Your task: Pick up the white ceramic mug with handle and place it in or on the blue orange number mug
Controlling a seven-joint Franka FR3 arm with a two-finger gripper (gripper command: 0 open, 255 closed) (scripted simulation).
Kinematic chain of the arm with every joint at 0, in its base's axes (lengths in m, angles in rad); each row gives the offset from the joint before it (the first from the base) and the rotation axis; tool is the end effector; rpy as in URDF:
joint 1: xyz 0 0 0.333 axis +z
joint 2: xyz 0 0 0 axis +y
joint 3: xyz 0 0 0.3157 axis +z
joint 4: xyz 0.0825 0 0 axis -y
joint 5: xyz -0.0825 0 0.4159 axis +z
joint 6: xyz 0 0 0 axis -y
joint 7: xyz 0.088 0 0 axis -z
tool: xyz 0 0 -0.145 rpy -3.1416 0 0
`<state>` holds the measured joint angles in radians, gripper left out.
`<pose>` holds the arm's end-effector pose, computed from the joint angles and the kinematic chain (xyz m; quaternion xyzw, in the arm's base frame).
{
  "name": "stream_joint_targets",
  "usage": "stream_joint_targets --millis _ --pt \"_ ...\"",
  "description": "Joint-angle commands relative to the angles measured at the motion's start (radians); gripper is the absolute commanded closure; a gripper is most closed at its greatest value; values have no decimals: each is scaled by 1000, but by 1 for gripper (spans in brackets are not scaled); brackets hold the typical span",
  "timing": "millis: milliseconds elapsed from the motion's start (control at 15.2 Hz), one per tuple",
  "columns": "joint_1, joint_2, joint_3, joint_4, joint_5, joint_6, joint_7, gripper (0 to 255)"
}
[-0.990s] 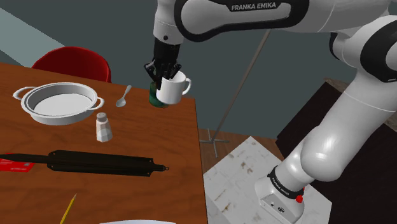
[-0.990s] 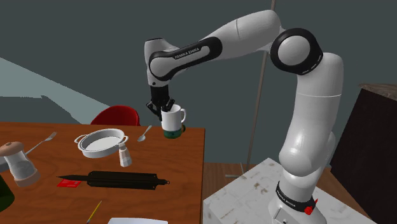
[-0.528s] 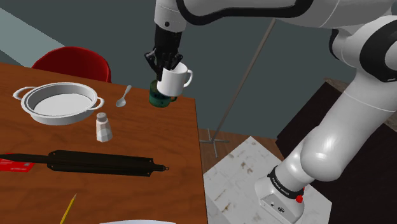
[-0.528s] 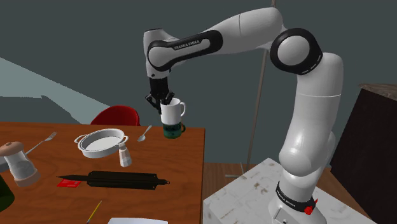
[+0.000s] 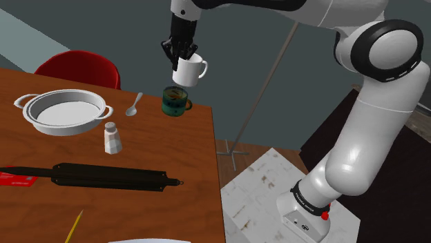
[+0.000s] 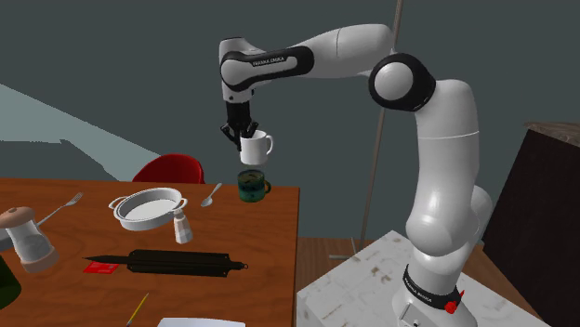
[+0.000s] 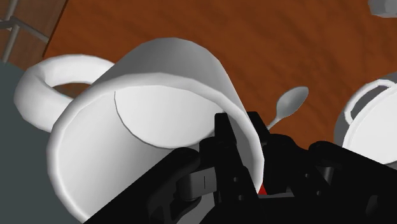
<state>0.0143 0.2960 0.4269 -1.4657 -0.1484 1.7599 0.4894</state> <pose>0.6342 0.2462 0.4830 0.9996 -0.0200 0.0167 0.0057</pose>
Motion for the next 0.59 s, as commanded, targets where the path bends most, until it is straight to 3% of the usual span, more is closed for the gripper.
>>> stream_joint_targets --millis 0,66,528 --pt "-5 55 -13 86 -17 -33 -27 255" --pt "-7 93 -21 146 -28 -56 -44 255" --pt "-17 86 -23 42 -27 42 -39 255"
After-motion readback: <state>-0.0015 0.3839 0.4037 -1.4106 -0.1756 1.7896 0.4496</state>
